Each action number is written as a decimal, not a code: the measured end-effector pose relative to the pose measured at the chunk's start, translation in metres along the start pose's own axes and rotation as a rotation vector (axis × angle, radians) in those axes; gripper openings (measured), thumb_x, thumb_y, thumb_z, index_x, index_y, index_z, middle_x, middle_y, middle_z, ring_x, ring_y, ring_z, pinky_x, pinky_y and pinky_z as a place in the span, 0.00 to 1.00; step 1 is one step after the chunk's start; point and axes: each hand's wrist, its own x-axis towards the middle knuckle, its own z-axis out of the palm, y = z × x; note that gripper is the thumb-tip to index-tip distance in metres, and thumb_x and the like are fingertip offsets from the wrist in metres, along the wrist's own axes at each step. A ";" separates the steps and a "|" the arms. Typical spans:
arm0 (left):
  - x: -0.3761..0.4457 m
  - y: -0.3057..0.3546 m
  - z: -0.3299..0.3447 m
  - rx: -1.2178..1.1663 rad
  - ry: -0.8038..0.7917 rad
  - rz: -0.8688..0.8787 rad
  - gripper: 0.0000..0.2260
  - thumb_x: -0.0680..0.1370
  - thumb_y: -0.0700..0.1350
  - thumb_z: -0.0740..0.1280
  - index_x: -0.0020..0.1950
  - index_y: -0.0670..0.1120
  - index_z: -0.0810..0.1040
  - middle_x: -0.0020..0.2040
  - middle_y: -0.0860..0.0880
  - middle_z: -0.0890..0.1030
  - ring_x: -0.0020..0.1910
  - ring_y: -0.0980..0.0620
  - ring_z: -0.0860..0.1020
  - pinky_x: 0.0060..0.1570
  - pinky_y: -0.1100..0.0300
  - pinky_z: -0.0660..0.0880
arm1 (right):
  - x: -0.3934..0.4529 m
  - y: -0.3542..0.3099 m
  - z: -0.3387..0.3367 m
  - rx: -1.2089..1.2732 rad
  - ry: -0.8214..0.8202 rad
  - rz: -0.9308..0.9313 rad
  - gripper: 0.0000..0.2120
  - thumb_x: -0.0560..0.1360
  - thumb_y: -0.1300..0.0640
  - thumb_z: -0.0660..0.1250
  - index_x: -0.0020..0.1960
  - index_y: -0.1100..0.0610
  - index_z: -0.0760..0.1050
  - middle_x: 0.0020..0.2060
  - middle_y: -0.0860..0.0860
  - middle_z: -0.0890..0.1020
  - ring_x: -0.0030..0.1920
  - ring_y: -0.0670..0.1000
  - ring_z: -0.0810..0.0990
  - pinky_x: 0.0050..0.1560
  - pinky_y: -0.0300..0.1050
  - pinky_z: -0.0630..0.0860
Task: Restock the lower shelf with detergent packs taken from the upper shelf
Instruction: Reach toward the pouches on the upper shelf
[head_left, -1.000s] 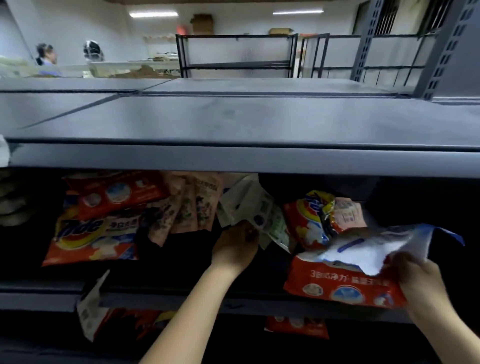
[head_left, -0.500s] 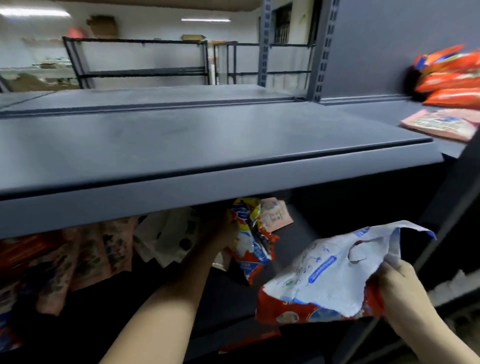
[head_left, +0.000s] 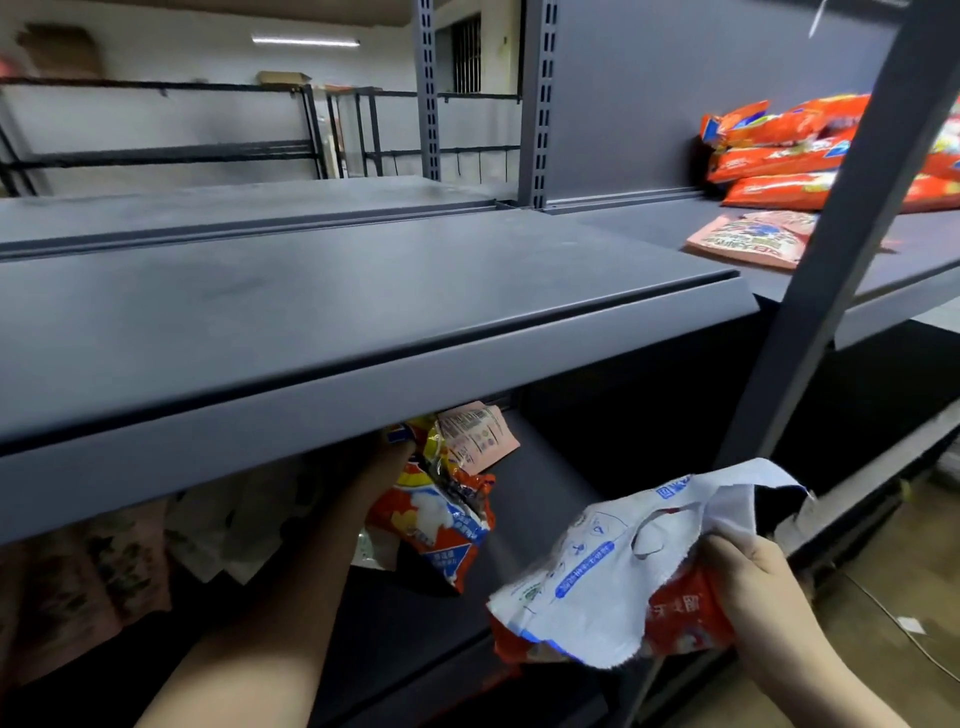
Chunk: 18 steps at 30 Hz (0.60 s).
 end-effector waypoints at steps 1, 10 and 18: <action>-0.001 -0.003 -0.002 0.011 0.039 0.021 0.22 0.80 0.46 0.63 0.72 0.40 0.64 0.69 0.39 0.69 0.66 0.40 0.69 0.60 0.51 0.66 | 0.000 0.001 0.000 0.022 0.003 0.009 0.18 0.76 0.68 0.55 0.38 0.60 0.82 0.37 0.61 0.84 0.38 0.62 0.84 0.39 0.56 0.81; -0.044 -0.017 -0.056 -0.232 0.120 0.048 0.12 0.76 0.47 0.69 0.56 0.45 0.74 0.53 0.42 0.78 0.37 0.53 0.74 0.33 0.59 0.68 | -0.018 0.000 -0.032 0.200 0.068 0.037 0.14 0.74 0.66 0.56 0.43 0.61 0.80 0.36 0.61 0.84 0.34 0.61 0.84 0.29 0.47 0.78; -0.113 -0.003 -0.040 -0.211 0.207 0.144 0.20 0.78 0.53 0.64 0.68 0.47 0.72 0.64 0.40 0.75 0.60 0.40 0.75 0.56 0.51 0.71 | -0.031 -0.012 -0.051 0.420 0.292 0.114 0.12 0.73 0.65 0.57 0.49 0.57 0.77 0.36 0.53 0.85 0.34 0.54 0.85 0.30 0.45 0.79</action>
